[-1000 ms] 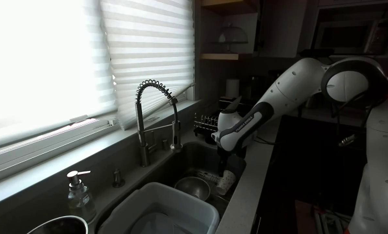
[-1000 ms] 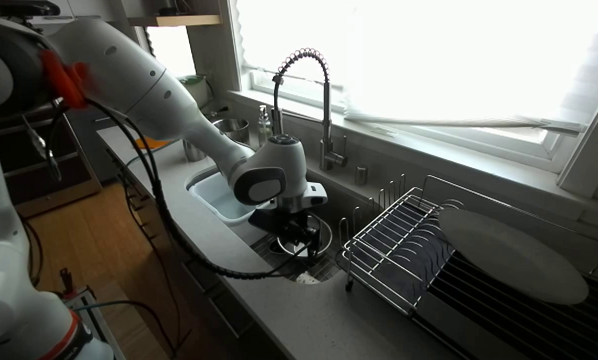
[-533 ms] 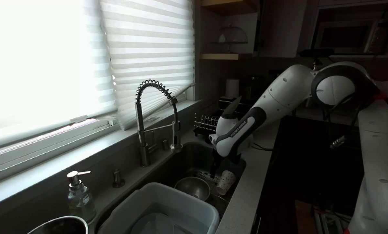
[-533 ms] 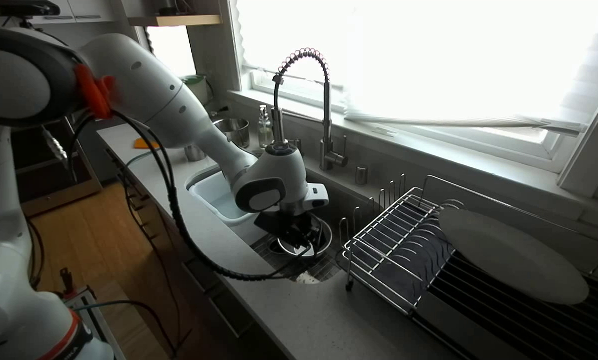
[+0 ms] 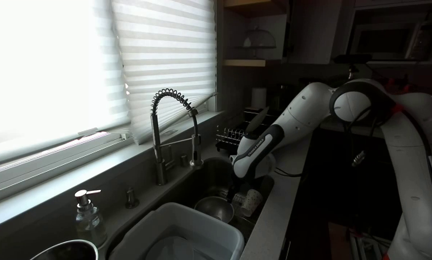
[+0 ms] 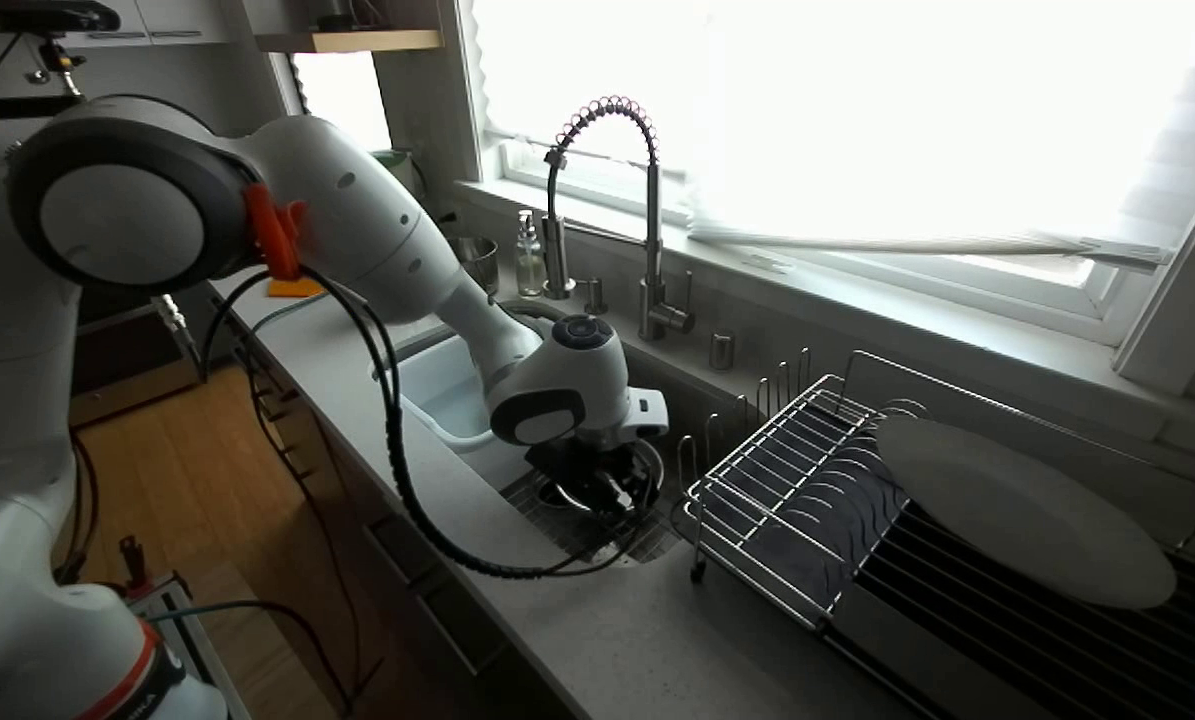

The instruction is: Remove the silver bowl from inside the sink and put it on the sink

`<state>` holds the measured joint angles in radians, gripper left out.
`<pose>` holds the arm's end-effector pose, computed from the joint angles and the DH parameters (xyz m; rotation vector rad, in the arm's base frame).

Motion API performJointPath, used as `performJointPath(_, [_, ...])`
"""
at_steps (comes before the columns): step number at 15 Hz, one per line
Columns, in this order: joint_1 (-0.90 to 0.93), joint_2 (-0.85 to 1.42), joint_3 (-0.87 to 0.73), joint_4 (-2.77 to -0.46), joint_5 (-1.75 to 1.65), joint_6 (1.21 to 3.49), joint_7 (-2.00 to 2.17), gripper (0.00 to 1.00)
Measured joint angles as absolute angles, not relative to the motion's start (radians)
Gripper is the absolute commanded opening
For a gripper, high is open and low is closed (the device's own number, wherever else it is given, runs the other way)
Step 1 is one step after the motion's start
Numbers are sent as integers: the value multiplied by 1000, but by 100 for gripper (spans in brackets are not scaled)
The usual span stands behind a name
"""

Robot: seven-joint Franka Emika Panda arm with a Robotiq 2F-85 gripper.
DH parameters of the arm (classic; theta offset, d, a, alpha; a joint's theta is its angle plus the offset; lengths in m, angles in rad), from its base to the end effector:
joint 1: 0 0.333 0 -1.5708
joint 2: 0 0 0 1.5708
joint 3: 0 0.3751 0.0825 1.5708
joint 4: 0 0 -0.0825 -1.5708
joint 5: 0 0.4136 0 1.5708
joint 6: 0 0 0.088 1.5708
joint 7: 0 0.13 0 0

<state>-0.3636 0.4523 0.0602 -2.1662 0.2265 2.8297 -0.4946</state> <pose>0.5968 -0.1977 0.2083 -3.0922 0.0403 -0.3690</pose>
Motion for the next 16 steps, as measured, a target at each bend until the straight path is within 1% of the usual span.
performJointPath(3, [-411, 489, 88, -2134, 227, 2840, -499, 100])
performJointPath(4, [-425, 502, 98, -2125, 227, 2841, -500, 98])
performJointPath(5, [-438, 515, 109, -2117, 227, 2841, -500, 77])
performJointPath(6, [-450, 527, 120, -2109, 227, 2842, -500, 73])
performJointPath(7, [-462, 538, 133, -2101, 227, 2842, -500, 73])
performJointPath(11, [-503, 572, 180, -2076, 227, 2842, -500, 40])
performJointPath(12, [-511, 578, 189, -2071, 227, 2842, -501, 83])
performJointPath(13, [-517, 584, 195, -2066, 227, 2842, -501, 79])
performJointPath(14, [-524, 589, 200, -2062, 227, 2842, -501, 79])
performJointPath(15, [-530, 594, 205, -2059, 227, 2842, -501, 84])
performJointPath(16, [-534, 599, 209, -2055, 227, 2842, -501, 92])
